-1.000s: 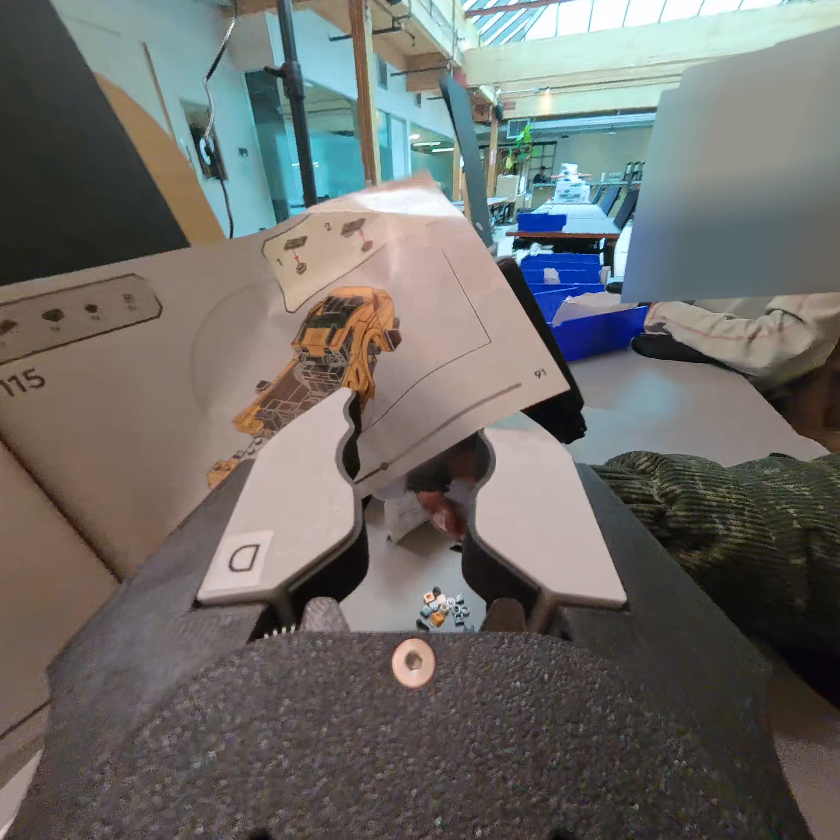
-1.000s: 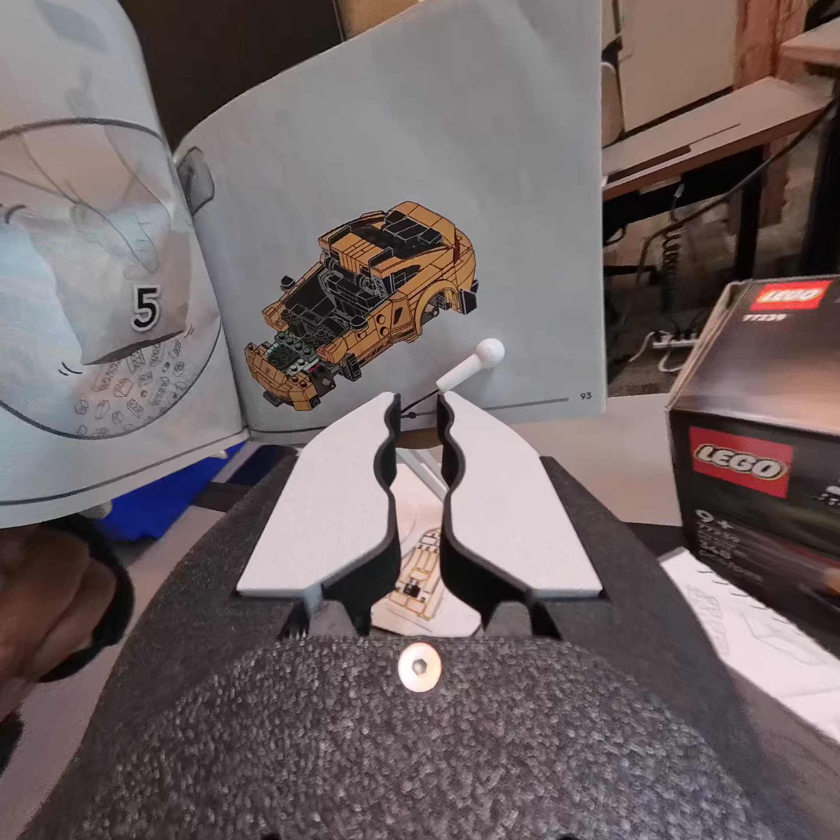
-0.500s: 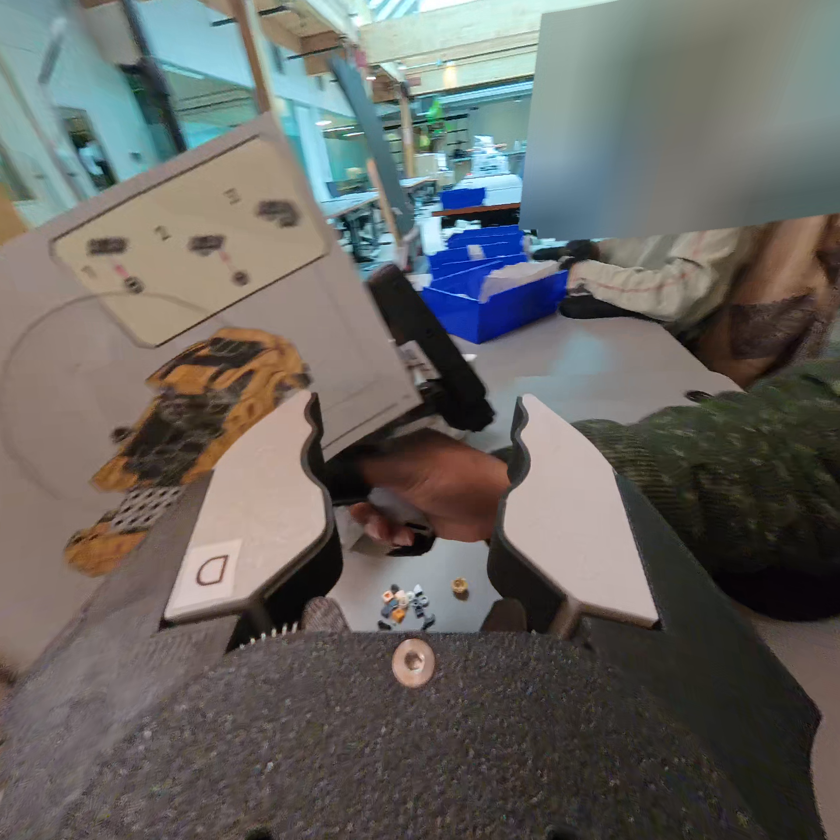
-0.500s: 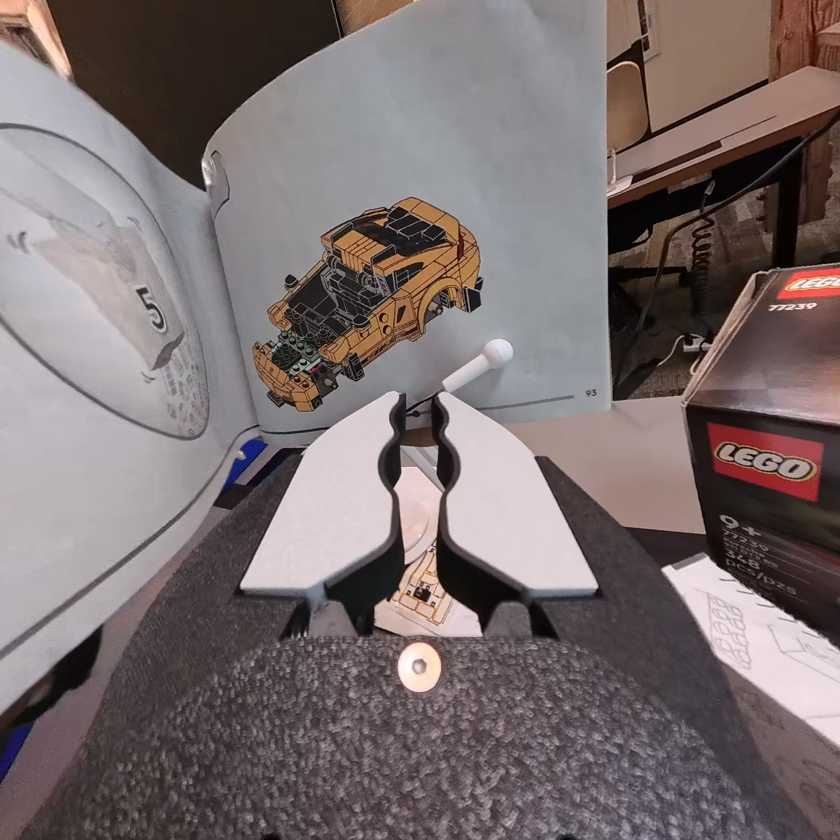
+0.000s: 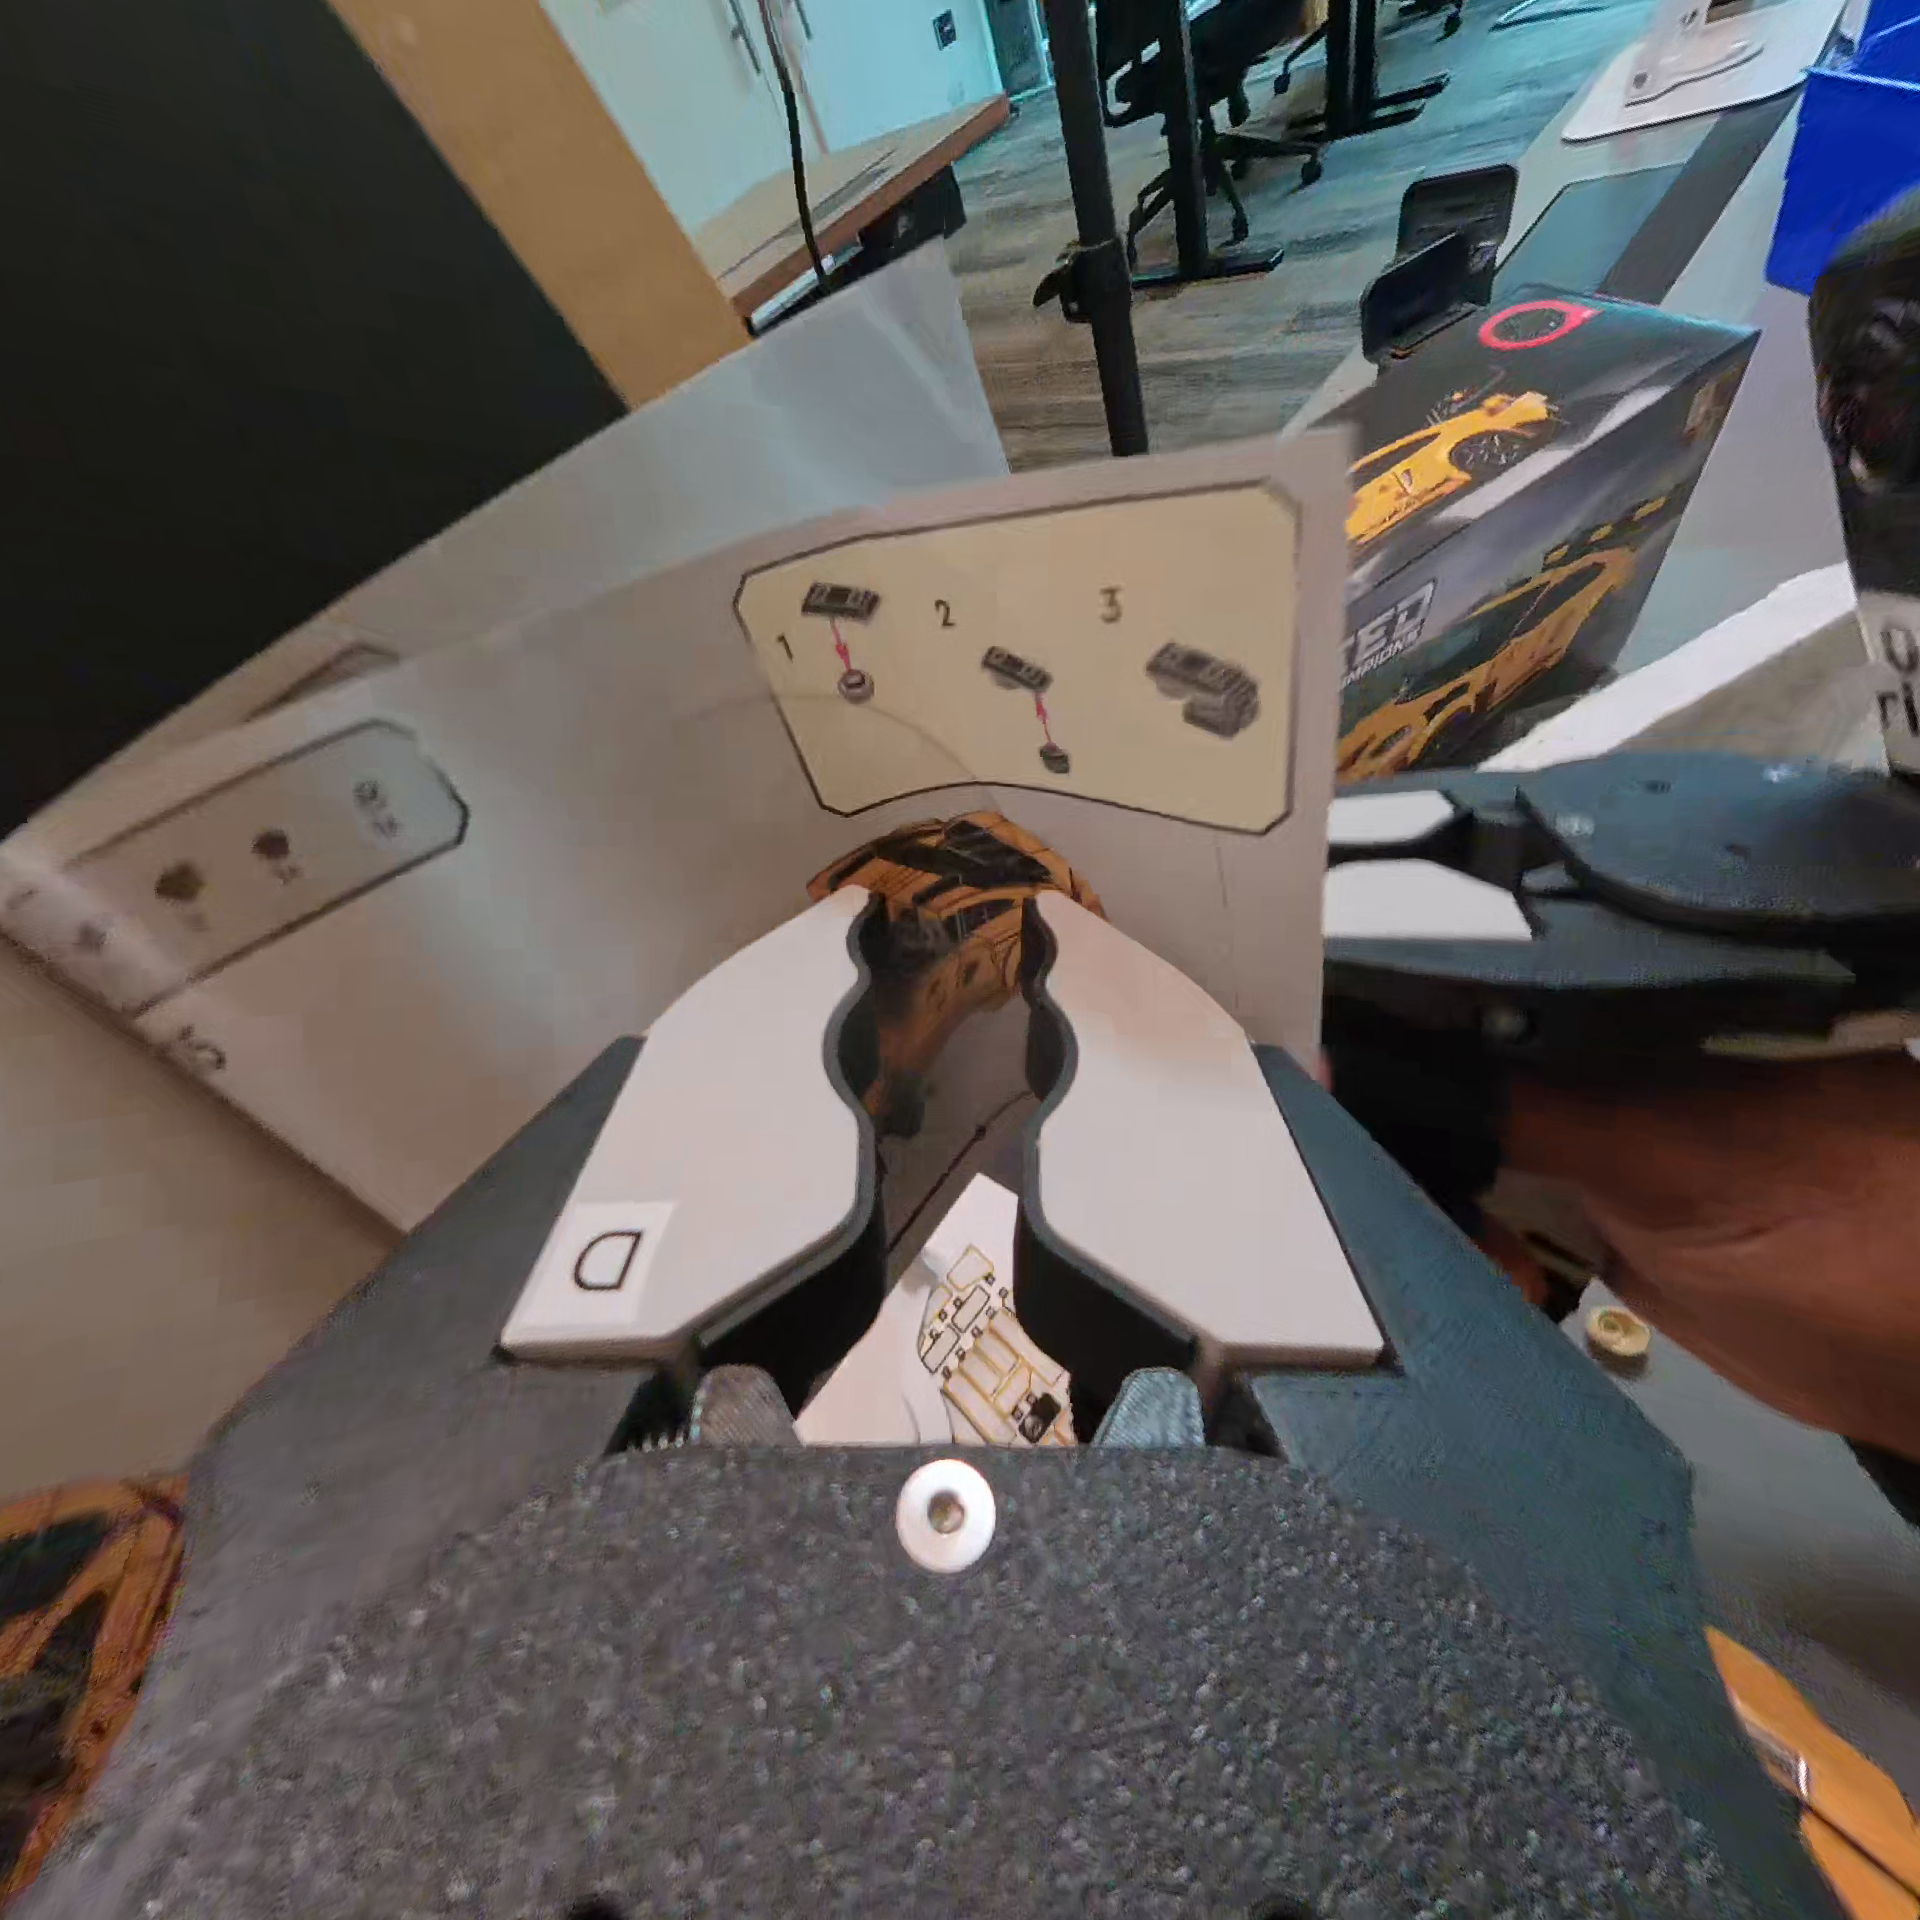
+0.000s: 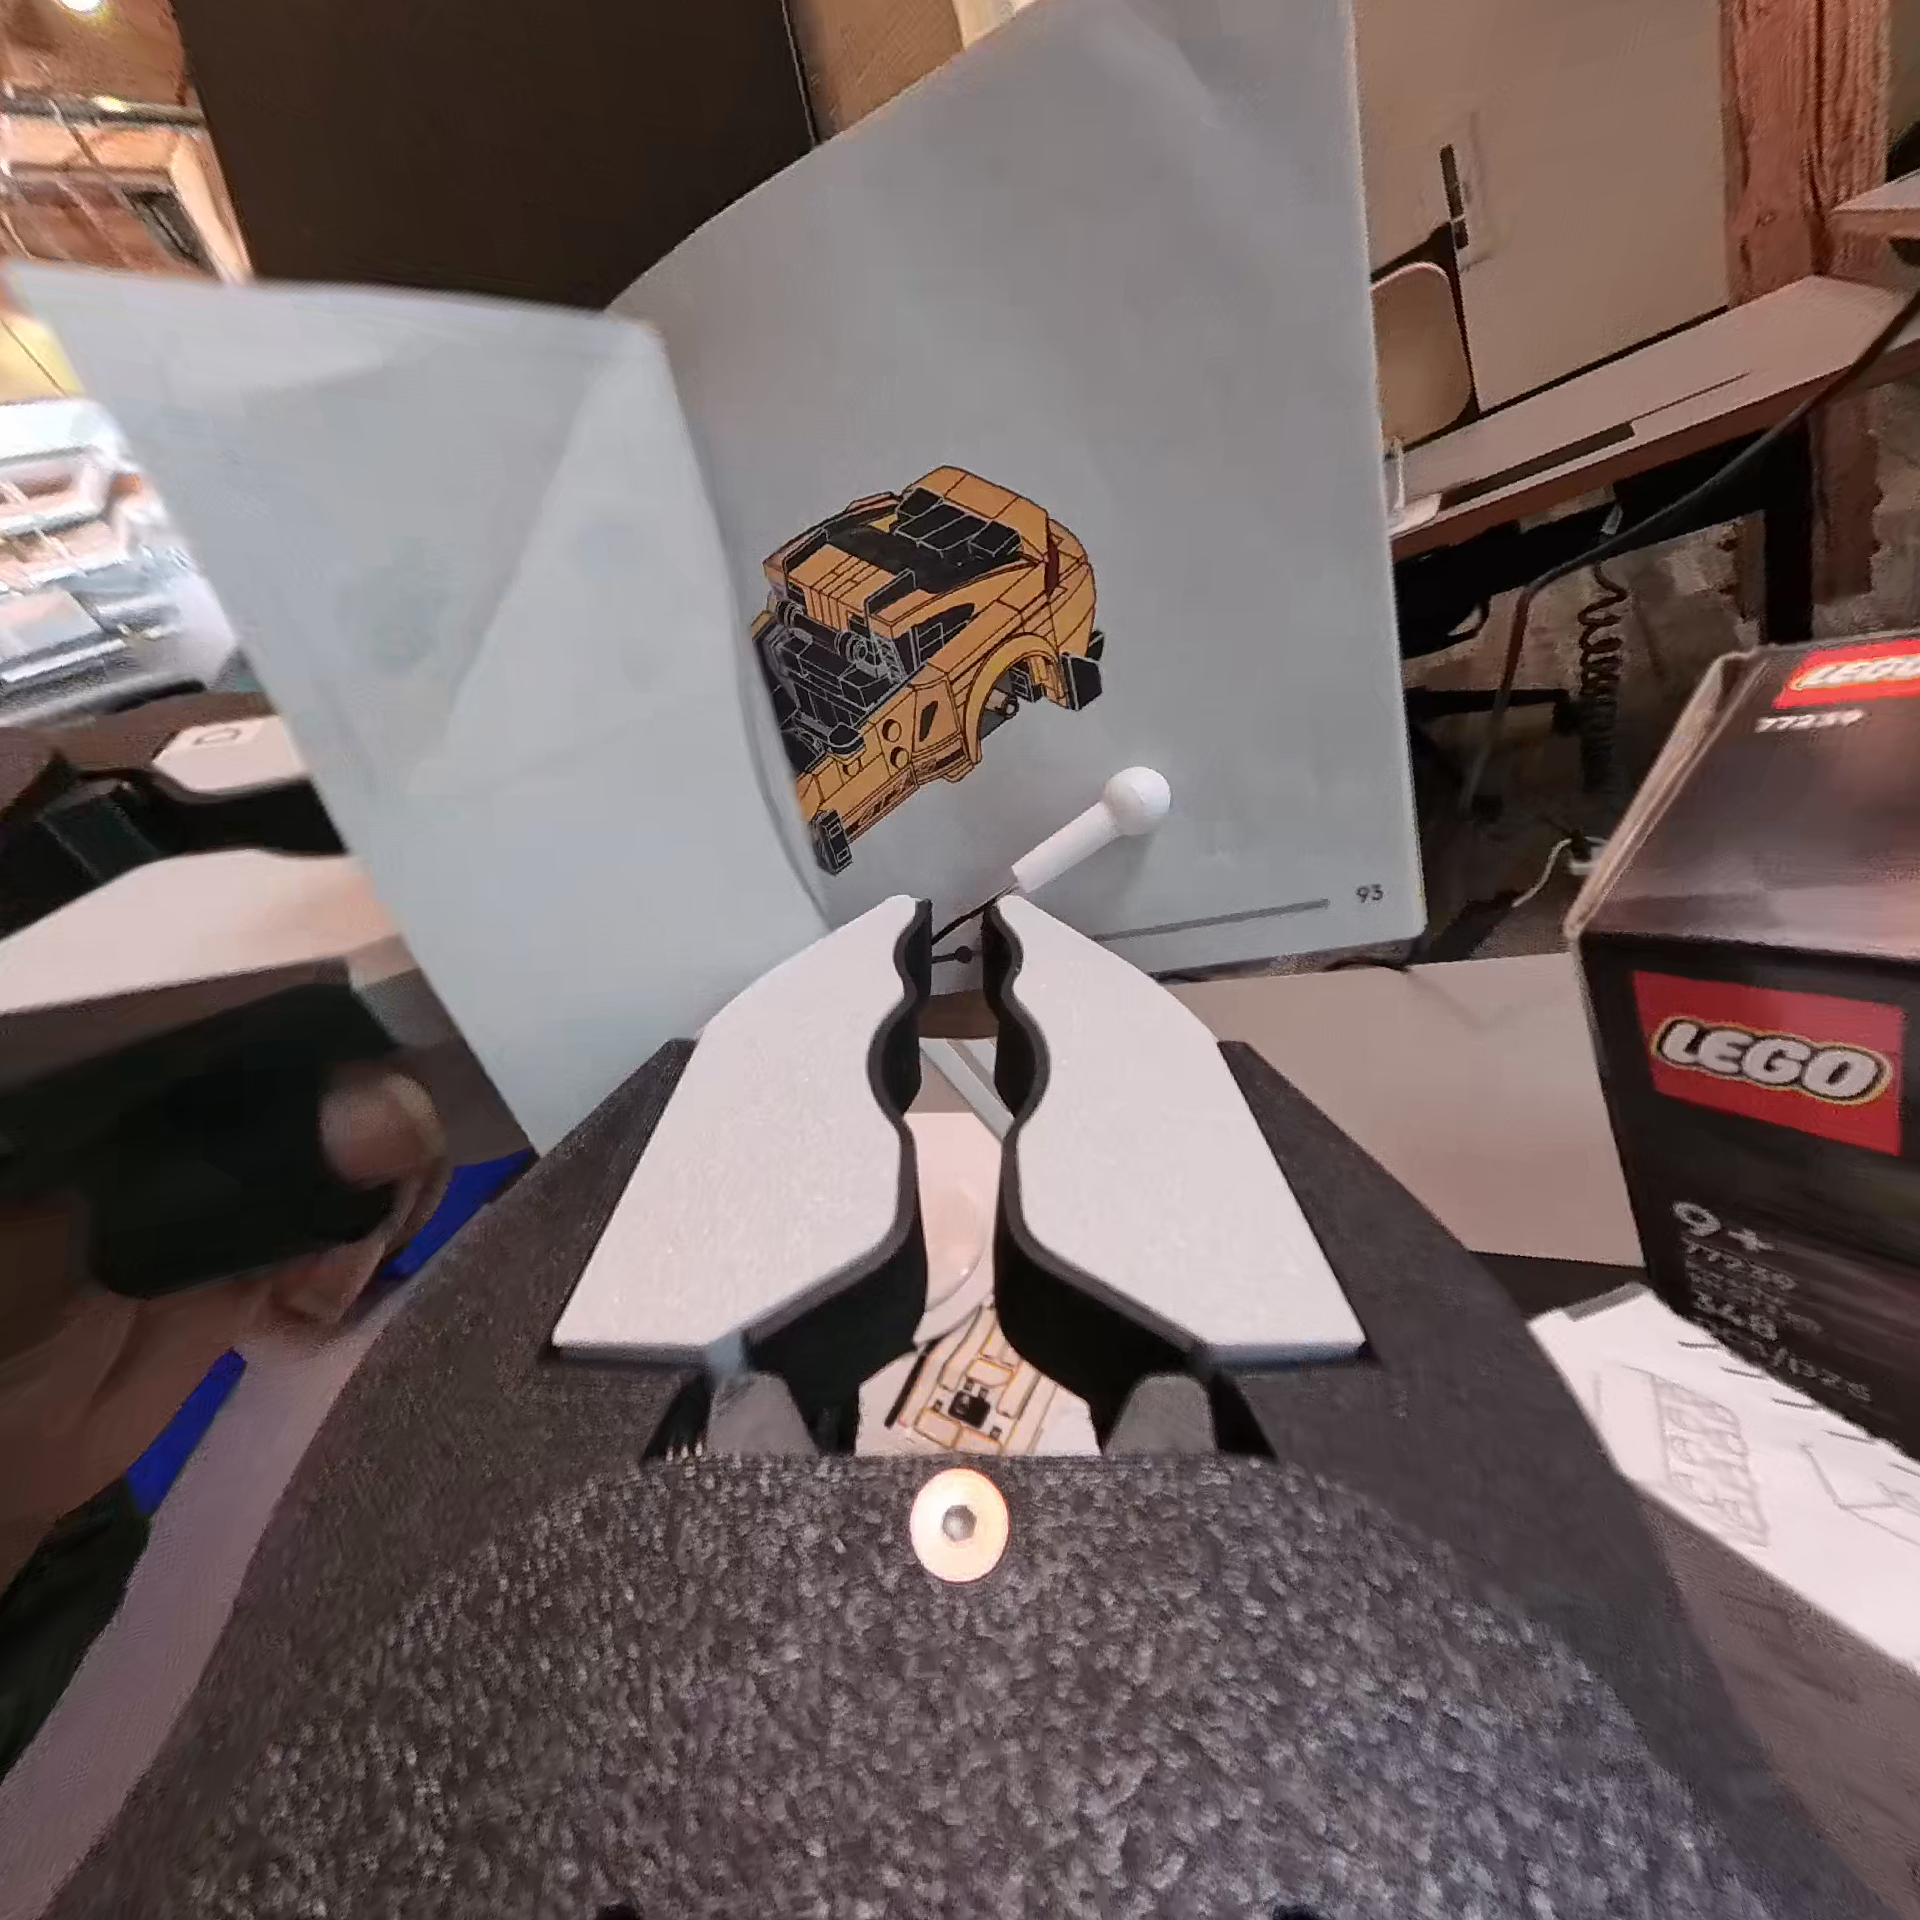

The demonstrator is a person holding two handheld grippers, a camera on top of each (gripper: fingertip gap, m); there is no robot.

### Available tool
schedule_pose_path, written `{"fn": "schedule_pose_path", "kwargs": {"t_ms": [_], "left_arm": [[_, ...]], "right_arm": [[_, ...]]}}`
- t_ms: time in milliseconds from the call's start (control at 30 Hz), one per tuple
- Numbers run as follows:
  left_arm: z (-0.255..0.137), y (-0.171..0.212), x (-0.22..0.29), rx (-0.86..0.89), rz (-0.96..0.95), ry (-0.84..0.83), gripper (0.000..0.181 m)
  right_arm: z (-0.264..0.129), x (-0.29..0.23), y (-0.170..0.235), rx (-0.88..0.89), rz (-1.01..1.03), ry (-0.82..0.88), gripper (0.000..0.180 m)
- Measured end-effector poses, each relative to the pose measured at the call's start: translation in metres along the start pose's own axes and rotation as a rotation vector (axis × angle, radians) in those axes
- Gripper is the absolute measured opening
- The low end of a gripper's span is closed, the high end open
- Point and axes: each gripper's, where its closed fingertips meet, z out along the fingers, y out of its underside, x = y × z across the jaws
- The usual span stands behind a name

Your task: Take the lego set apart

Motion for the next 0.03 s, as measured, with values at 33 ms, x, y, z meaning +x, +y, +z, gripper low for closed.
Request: {"fn": "schedule_pose_path", "kwargs": {"t_ms": [33], "left_arm": [[0.0036,-0.0027,0.0005,-0.003,0.002,-0.005,0.023]], "right_arm": [[-0.0005,0.0,0.0003,0.01,0.018,-0.004,0.008]]}}
